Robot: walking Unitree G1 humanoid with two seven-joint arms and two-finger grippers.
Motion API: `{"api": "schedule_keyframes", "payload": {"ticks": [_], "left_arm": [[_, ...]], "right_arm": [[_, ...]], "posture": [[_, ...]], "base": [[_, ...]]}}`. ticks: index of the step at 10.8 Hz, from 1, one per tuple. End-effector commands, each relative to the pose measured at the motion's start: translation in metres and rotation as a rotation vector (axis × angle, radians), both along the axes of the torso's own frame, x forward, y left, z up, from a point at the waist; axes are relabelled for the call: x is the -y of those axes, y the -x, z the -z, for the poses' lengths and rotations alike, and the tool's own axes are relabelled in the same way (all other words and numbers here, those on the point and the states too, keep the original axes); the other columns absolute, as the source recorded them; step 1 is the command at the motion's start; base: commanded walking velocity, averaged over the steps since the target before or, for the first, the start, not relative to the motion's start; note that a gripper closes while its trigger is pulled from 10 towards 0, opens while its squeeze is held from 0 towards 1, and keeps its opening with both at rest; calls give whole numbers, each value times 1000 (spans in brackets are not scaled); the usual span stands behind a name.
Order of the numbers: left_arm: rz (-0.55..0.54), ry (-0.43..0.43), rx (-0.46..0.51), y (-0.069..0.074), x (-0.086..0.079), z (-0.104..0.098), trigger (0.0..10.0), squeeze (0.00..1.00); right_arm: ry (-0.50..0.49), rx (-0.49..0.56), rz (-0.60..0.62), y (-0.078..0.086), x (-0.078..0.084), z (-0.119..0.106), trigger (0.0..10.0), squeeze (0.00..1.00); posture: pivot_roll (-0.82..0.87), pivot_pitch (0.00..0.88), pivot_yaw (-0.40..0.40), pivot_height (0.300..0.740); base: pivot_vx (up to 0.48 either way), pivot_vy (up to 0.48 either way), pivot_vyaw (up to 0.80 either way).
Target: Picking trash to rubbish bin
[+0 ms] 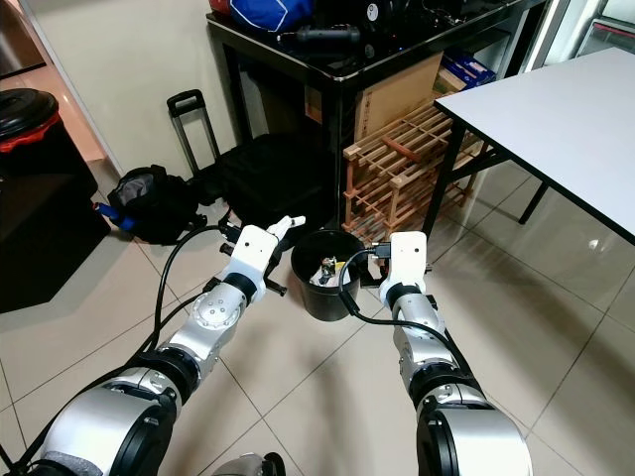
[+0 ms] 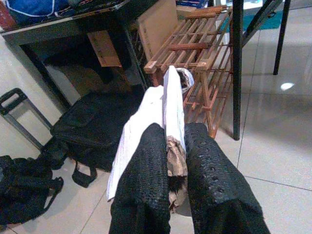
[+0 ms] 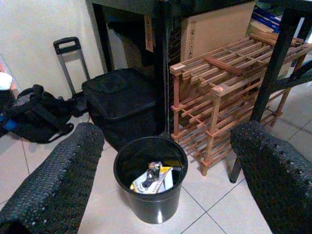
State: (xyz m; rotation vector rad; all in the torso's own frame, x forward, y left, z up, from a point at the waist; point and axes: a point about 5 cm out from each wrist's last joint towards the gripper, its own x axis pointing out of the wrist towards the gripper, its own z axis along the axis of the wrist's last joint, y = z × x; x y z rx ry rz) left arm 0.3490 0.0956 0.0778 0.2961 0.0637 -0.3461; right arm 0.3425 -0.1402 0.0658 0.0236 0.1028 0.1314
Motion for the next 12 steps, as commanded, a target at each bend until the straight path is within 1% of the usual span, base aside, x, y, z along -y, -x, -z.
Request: {"api": "schedule_keyframes", "payload": {"ticks": [1,3,5,9,11,12], "left_arm": [[-23,11,-22,3,-4,6,10000,0],[-27,8,-37,6,-6,11,10000,0],[-26,9,-32,7,-6,11,10000,0],[-30,20,25,14,-11,14,10000,0],[-24,29,70,15,-15,10,10000,0],[-23,31,86,15,-16,9,10000,0]], "right_arm": [[-15,-22,18,4,1,6,10000,0],[-13,-25,21,5,3,8,10000,0],[-5,-18,21,6,3,8,10000,0],[-9,50,58,13,12,8,10000,0],[-13,116,78,13,18,0,10000,0],[-8,131,80,13,20,-1,10000,0]], "posture": [[-67,48,84,740],[-68,51,83,740],[-73,53,82,740],[-66,63,75,740],[-67,66,73,740],[-67,65,71,740]], "base": [[0,0,0],[0,0,0],[0,0,0],[0,0,0],[0,0,0],[0,0,0]]}}
